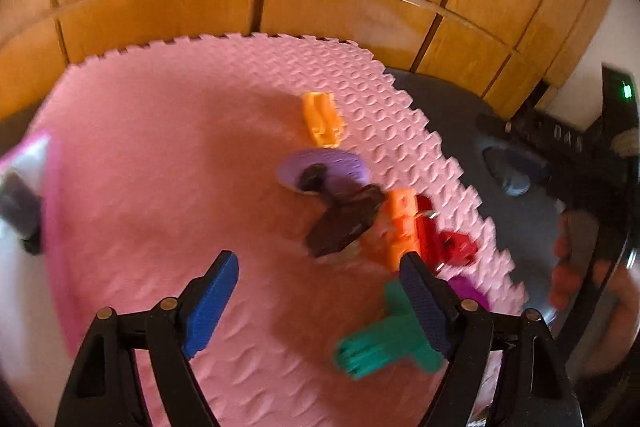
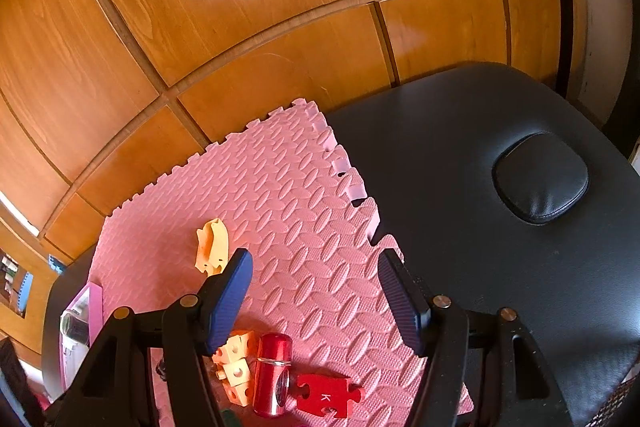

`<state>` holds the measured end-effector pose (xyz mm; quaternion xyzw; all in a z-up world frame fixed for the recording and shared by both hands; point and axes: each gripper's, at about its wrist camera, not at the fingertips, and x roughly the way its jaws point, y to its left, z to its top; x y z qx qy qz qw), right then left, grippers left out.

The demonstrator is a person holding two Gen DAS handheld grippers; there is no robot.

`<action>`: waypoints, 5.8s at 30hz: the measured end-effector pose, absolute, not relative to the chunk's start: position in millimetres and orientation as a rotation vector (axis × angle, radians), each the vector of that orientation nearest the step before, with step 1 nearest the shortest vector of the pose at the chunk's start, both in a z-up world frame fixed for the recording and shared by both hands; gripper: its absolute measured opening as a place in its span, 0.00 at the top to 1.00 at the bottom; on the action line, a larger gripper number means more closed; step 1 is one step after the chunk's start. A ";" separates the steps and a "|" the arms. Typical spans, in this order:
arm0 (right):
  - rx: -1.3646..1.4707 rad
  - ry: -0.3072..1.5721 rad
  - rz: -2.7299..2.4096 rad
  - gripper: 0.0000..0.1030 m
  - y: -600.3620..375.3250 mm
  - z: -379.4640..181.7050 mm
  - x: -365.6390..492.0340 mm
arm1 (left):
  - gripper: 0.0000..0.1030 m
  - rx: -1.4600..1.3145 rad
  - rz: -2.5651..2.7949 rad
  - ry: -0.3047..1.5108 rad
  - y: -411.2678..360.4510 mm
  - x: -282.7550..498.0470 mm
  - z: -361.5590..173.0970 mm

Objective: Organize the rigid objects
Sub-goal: 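Reach the left gripper to the brown comb-brush and grasp it, then lift the brown brush with the left gripper while the right gripper grasps the orange clip, then carry the brown brush into the tray and release it with the left gripper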

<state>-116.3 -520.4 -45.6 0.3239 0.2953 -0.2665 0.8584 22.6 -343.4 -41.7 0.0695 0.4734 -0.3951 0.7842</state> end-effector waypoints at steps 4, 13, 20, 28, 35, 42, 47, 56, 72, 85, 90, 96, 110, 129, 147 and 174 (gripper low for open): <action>0.684 0.628 -0.552 0.36 -520.9 -46.7 -114.3 | 0.10 0.014 -0.868 1.068 -352.8 33.7 -48.0; 0.674 0.643 -0.553 0.36 -519.9 -47.2 -110.9 | 0.41 0.010 -0.907 1.133 -371.5 53.7 -73.5; 0.693 0.665 -0.563 0.36 -522.6 -52.7 -110.6 | 0.42 0.052 -0.877 1.081 -341.0 46.8 -65.1; 0.690 0.716 -0.561 0.36 -520.9 -61.7 -105.2 | 0.42 0.192 -0.808 0.996 -285.1 19.4 -61.1; 0.652 0.772 -0.494 0.38 -507.6 -67.8 -91.8 | 0.56 0.264 -0.811 0.862 -274.8 -5.6 -56.9; 0.548 0.838 -0.462 0.48 -487.7 -72.7 -74.0 | 0.54 0.215 -0.838 0.887 -278.0 8.4 -60.4; 0.528 0.847 -0.488 0.48 -489.0 -74.6 -73.5 | 0.39 0.185 -0.822 0.947 -279.4 25.9 -68.7; 0.525 0.840 -0.505 0.48 -493.6 -73.1 -73.8 | 0.31 0.157 -0.832 0.963 -280.2 27.1 -78.2; 0.605 0.826 -0.412 0.48 -497.6 -67.1 -61.8 | 0.41 0.252 -0.789 0.832 -283.0 9.5 -87.5; 0.494 1.011 -0.317 0.46 -482.5 -74.8 68.0 | 0.41 0.221 -0.802 0.820 -278.5 8.3 -86.8; 0.298 1.073 -0.389 0.75 -461.3 -91.7 91.1 | 0.41 0.208 -0.806 0.822 -277.8 8.6 -86.7; 0.231 1.104 -0.295 0.74 -438.6 -96.1 94.0 | 0.41 0.210 -0.803 0.821 -276.4 7.2 -85.1; 0.191 0.982 -0.268 0.75 -416.0 -59.2 86.3 | 0.41 0.212 -0.784 0.827 -262.8 -5.7 -62.8; 0.238 1.007 -0.002 0.75 -356.4 -75.1 4.3 | 0.41 0.135 -0.803 0.755 -215.7 -31.6 -11.9; 0.093 0.966 -0.025 0.74 -342.6 -92.3 -10.1 | 0.41 -0.150 -0.463 0.873 -88.1 54.1 -10.6; 0.074 0.958 -0.038 0.74 -338.0 -93.9 -6.5 | 0.34 -0.059 -0.367 0.950 -113.7 178.3 -44.3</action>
